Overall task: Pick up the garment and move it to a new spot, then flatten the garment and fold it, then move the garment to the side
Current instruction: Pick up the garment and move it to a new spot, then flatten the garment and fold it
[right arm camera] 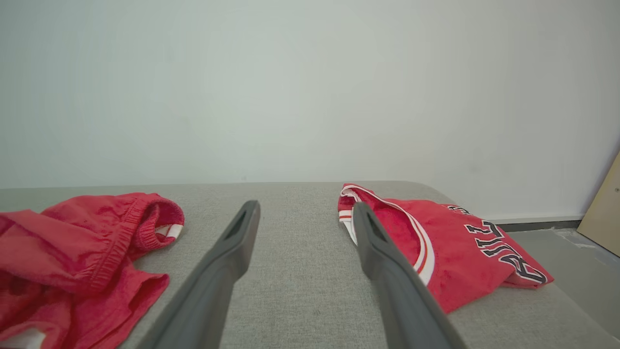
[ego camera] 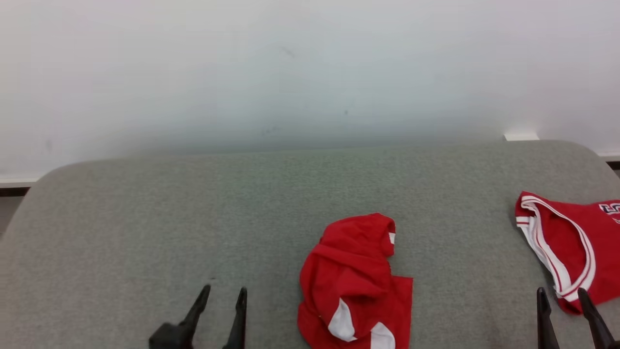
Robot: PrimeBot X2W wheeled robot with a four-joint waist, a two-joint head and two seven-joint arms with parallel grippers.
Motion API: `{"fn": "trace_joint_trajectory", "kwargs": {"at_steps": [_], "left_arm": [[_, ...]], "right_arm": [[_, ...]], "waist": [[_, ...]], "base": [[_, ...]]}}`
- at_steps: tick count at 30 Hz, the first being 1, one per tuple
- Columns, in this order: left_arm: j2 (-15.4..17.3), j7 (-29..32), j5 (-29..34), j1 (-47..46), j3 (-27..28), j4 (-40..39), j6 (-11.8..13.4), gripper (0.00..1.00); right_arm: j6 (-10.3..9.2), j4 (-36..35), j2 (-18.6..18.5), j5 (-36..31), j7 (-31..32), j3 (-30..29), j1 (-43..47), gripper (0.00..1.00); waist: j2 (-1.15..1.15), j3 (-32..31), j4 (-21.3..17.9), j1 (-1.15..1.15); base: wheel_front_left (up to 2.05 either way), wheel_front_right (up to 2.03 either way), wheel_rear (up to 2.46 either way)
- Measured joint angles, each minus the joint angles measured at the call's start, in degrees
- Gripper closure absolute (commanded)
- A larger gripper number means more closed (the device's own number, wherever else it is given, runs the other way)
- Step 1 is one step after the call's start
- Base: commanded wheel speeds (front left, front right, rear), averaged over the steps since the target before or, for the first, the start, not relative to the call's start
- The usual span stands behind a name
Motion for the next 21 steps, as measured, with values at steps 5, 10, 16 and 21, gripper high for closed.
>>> {"fn": "trace_joint_trajectory", "kwargs": {"at_steps": [5,10,16,21], "left_arm": [[-1.1,0.0,1.7,6.4,3.5,-3.7,-1.3,0.00],[-2.8,0.0,3.6,10.1,6.6,-5.1,-3.6,0.00],[-4.6,0.0,5.3,11.0,9.0,-5.4,-6.1,0.00],[-5.2,0.0,6.9,11.0,10.4,-5.0,-7.4,0.00]], "right_arm": [[0.00,1.1,0.0,-0.5,0.0,0.9,1.1,0.00],[0.00,2.2,0.0,-0.4,0.0,1.7,2.5,0.00],[0.00,2.7,0.0,0.0,0.0,2.8,3.0,0.00],[0.00,2.8,0.0,0.1,0.0,3.1,3.1,0.00]], "waist": [[0.00,-1.0,2.2,0.00],[0.00,-2.3,3.5,0.00],[0.00,-2.6,4.1,0.00],[0.00,-2.6,4.0,0.00]], "base": [[0.00,0.00,0.00],[0.00,0.00,0.00],[0.00,0.00,0.00],[0.00,0.00,0.00]]}}
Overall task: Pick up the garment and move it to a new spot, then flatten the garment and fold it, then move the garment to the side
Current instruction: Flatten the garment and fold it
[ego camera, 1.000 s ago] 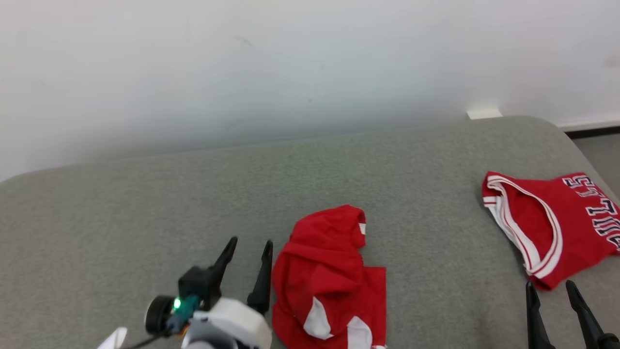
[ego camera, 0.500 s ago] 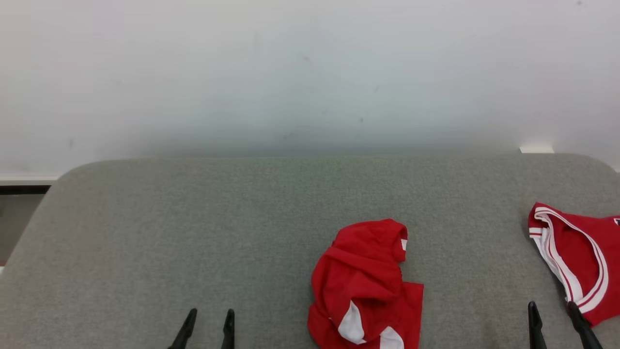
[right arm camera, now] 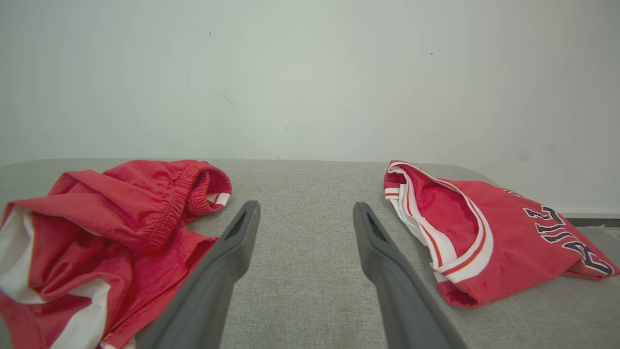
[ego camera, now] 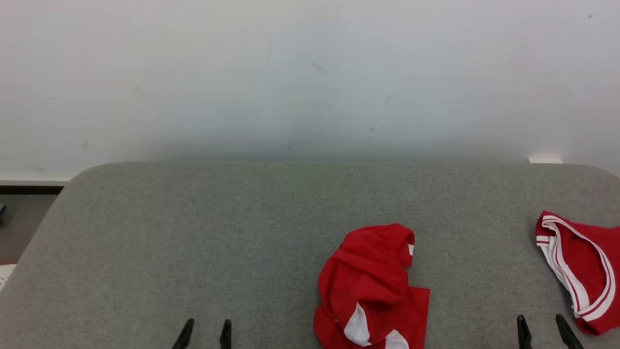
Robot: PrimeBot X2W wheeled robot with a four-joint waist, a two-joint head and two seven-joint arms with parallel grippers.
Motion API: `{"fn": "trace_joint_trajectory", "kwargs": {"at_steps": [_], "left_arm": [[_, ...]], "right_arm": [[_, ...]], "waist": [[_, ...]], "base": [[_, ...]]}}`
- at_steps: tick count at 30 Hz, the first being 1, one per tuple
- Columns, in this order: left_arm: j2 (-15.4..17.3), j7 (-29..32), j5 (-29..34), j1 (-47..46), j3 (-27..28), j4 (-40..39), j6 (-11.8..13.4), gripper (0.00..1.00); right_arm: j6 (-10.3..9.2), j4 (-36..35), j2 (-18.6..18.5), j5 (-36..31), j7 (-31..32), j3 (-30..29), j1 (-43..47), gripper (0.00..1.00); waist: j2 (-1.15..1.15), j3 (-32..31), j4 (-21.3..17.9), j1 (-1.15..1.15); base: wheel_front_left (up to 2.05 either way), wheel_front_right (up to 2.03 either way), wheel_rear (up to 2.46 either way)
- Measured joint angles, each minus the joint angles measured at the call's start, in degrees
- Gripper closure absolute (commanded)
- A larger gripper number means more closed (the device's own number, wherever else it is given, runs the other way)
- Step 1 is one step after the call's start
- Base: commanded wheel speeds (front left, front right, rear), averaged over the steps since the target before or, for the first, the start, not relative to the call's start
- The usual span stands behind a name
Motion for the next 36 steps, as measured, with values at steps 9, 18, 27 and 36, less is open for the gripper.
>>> {"fn": "trace_joint_trajectory", "kwargs": {"at_steps": [9,18,27,36], "left_arm": [[-0.7,0.0,1.2,-0.4,1.2,0.2,-1.2,0.00],[-1.0,0.0,5.4,-11.4,-8.6,3.5,-5.2,0.00],[-0.4,12.9,9.4,-24.7,-20.5,15.0,-7.3,0.00],[1.6,23.2,12.3,-29.6,-21.4,24.3,-5.5,0.28]], "right_arm": [[0.00,0.2,0.0,0.1,0.0,0.6,-0.3,0.00],[0.00,0.0,0.0,0.9,0.0,2.1,-2.5,0.00],[-0.01,0.9,0.0,2.9,0.0,3.4,-3.0,0.00],[0.00,1.0,0.0,3.4,0.0,3.1,-3.9,0.00]], "waist": [[0.00,0.5,-1.2,0.00],[0.00,2.0,-6.0,0.00],[0.00,3.5,-13.4,0.00],[0.00,4.8,-19.1,0.00]], "base": [[0.00,0.00,0.00],[0.00,0.00,0.00],[0.00,0.00,0.00],[0.00,0.00,0.00]]}}
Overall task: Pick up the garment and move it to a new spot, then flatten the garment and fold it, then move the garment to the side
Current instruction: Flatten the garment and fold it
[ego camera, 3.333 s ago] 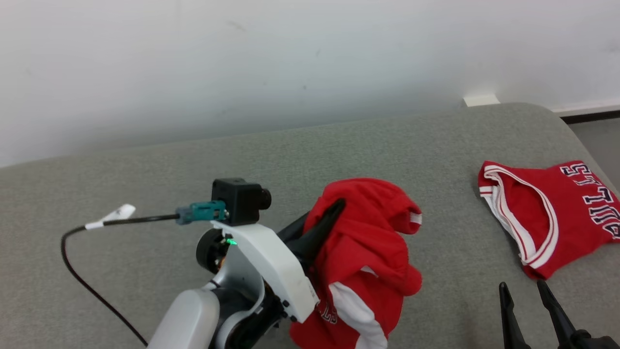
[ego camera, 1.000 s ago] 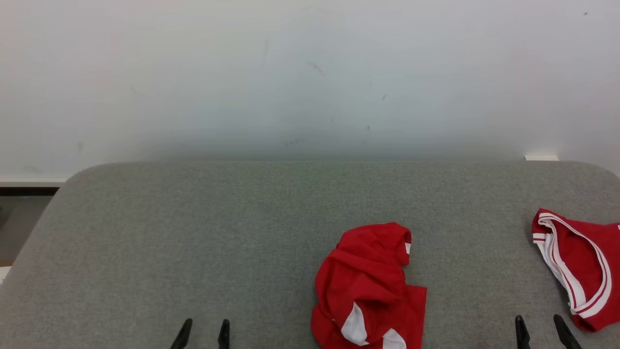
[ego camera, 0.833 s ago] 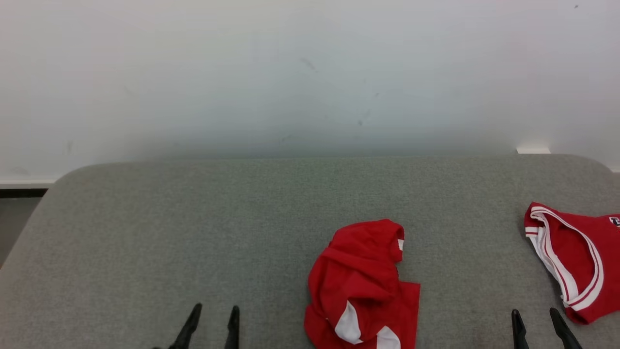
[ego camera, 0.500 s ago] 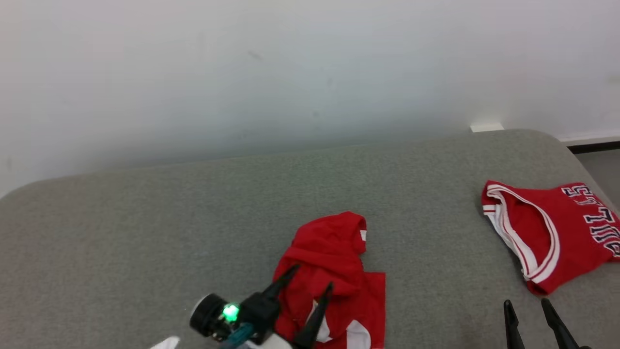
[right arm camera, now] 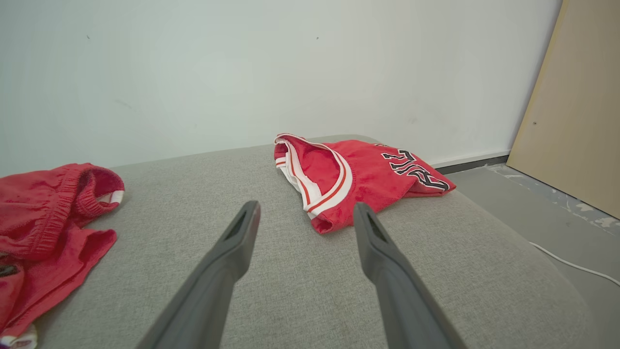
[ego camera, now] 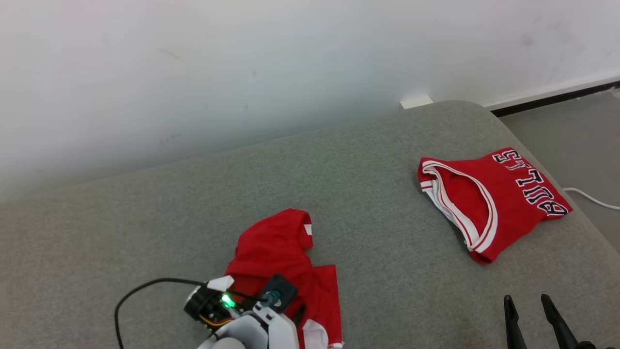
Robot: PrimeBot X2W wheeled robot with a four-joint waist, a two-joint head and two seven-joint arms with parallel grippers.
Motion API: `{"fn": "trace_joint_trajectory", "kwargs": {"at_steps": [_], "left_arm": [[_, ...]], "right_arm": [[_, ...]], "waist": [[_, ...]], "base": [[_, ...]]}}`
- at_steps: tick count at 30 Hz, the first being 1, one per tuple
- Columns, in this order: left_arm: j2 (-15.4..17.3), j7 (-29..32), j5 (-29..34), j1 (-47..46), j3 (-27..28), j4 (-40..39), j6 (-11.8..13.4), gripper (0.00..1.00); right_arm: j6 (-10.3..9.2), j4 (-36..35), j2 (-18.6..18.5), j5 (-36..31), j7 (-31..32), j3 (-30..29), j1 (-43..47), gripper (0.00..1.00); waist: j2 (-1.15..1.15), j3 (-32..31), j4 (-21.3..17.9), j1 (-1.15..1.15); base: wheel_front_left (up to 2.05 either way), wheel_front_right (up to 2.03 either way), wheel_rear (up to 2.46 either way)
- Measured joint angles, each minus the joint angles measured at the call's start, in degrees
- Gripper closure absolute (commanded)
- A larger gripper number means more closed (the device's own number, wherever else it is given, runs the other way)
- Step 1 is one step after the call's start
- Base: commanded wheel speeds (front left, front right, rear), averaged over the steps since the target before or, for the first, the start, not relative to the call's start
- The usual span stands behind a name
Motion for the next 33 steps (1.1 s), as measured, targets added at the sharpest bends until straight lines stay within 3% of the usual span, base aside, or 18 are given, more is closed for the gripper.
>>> {"fn": "trace_joint_trajectory", "kwargs": {"at_steps": [1,2,7,12,16,23,28,33], "left_arm": [[0.1,0.5,0.1,-0.2,0.1,0.8,0.4,0.87],[0.1,0.9,0.1,-0.4,0.4,1.5,0.7,1.00],[-1.2,-0.2,-5.4,-1.6,4.2,2.1,1.7,1.00],[-2.8,-2.7,-17.8,-4.4,9.1,-1.0,2.0,1.00],[-2.7,-6.6,-28.6,-8.0,8.3,-5.0,6.5,1.00],[-2.8,-16.0,-39.2,-15.8,4.6,-7.9,15.3,1.00],[-2.8,-21.4,-46.6,-20.4,2.3,-9.3,19.3,1.00],[-2.9,-23.0,-54.4,-22.5,3.1,-13.5,23.1,1.00]], "right_arm": [[0.00,0.0,0.0,0.0,0.0,0.0,-0.1,0.00],[0.00,0.0,0.0,0.0,0.0,0.0,-0.2,0.00],[0.00,0.1,0.0,0.2,0.0,0.2,-0.4,0.00],[0.00,0.4,0.0,0.2,0.0,0.7,-0.5,0.00],[0.00,0.6,0.0,0.2,0.0,1.5,-0.7,0.00],[0.00,1.2,0.0,0.1,0.0,2.7,-0.9,0.00],[0.00,1.4,0.0,0.1,0.0,3.1,-0.9,0.00],[0.00,1.7,0.0,-0.1,0.0,3.4,-1.1,0.00]], "waist": [[0.00,0.2,-0.3,0.00],[0.00,0.4,-0.6,0.00],[0.00,1.1,-1.1,0.00],[0.00,1.4,-0.3,0.00],[0.00,1.0,0.1,0.00],[0.00,0.2,0.3,0.00],[0.00,-0.2,0.3,0.00],[0.00,-0.3,0.6,0.00]], "base": [[0.00,0.00,0.00],[0.00,0.00,0.00],[0.00,0.00,0.00],[0.00,0.00,0.00],[0.00,0.00,0.00],[0.00,0.00,0.00],[0.00,0.00,0.00],[0.00,0.00,0.00]]}}
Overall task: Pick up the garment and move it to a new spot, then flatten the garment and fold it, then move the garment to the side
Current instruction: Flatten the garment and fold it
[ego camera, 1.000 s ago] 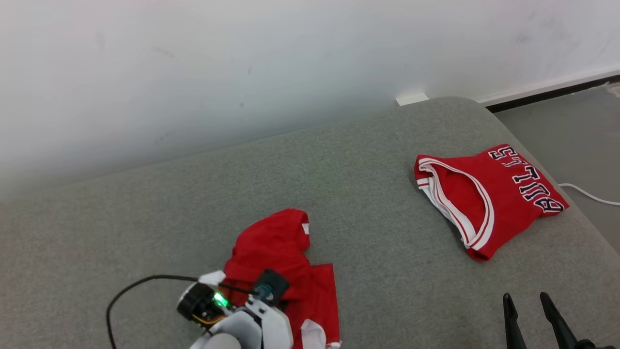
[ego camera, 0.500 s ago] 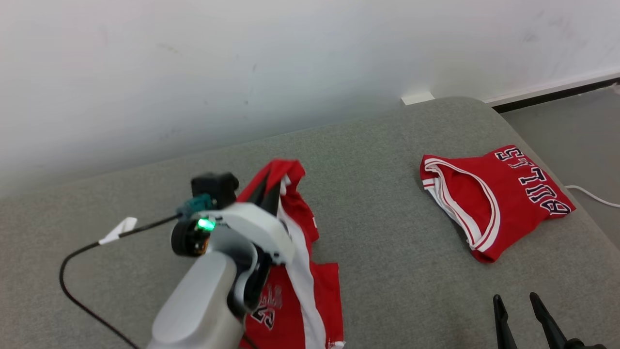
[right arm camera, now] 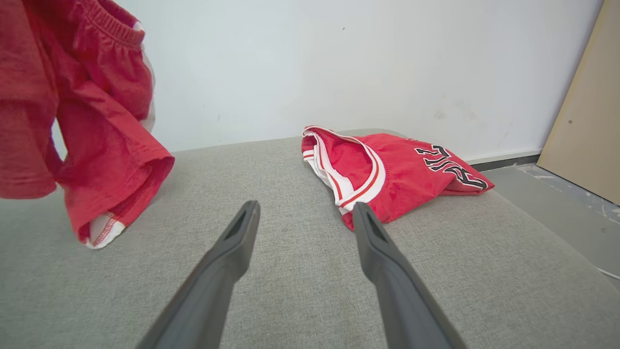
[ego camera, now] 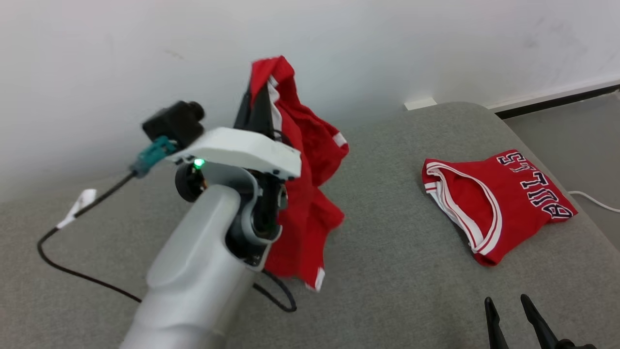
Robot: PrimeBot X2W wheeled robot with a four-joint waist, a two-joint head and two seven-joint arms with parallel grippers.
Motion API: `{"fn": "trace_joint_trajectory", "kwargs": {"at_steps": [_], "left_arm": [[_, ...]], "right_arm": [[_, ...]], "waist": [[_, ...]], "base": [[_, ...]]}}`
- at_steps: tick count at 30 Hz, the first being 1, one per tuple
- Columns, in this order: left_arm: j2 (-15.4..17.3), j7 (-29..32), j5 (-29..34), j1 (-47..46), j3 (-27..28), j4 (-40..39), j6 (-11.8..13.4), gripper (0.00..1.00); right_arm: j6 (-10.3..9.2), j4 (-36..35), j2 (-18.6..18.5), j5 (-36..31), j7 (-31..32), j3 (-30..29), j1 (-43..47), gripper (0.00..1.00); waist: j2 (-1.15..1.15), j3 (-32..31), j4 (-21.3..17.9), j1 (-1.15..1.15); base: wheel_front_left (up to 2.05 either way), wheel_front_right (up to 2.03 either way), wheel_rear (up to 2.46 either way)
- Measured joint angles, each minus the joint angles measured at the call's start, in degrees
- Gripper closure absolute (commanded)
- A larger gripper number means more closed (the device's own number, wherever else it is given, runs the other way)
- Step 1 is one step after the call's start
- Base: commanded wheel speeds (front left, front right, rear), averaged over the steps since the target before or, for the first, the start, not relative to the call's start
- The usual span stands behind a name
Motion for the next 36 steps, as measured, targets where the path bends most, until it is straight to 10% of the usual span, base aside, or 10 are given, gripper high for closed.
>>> {"fn": "trace_joint_trajectory", "kwargs": {"at_steps": [12,25,26,28,29,36], "left_arm": [[0.0,-0.2,-0.4,18.3,8.6,-9.7,3.5,1.00],[0.1,-0.2,13.9,31.4,11.4,7.3,-2.2,1.00],[0.1,-0.2,14.5,31.4,10.9,8.9,-3.0,0.88],[0.0,-0.2,15.2,31.1,10.8,10.8,-3.7,0.12],[0.2,-0.2,15.8,30.8,10.8,11.4,-4.2,0.00],[4.7,-0.2,21.1,31.3,11.8,10.5,-5.9,0.00]], "right_arm": [[-0.01,-0.2,0.0,-0.4,0.0,-1.1,0.4,0.00],[-0.01,-0.4,0.0,-0.5,0.0,-0.7,-0.4,0.00],[-0.01,-0.3,0.0,-0.5,0.0,-0.6,-0.4,0.00],[-0.01,-0.2,0.0,-0.5,0.0,-0.5,-0.4,0.00],[0.00,-0.2,0.0,-0.5,0.0,-0.4,-0.4,0.00],[0.00,0.2,0.0,-0.3,0.0,-0.1,0.0,0.00]], "waist": [[0.00,0.8,5.0,0.00],[-0.01,3.6,11.7,0.00],[0.00,3.7,12.0,0.00],[-0.01,3.7,12.4,0.00],[0.00,3.6,12.5,0.00],[0.00,2.2,12.4,0.00]], "base": [[0.00,0.00,0.00],[0.00,0.00,0.00],[0.00,0.00,0.00],[0.00,0.00,0.00],[0.00,0.00,0.00],[0.00,0.00,0.00]]}}
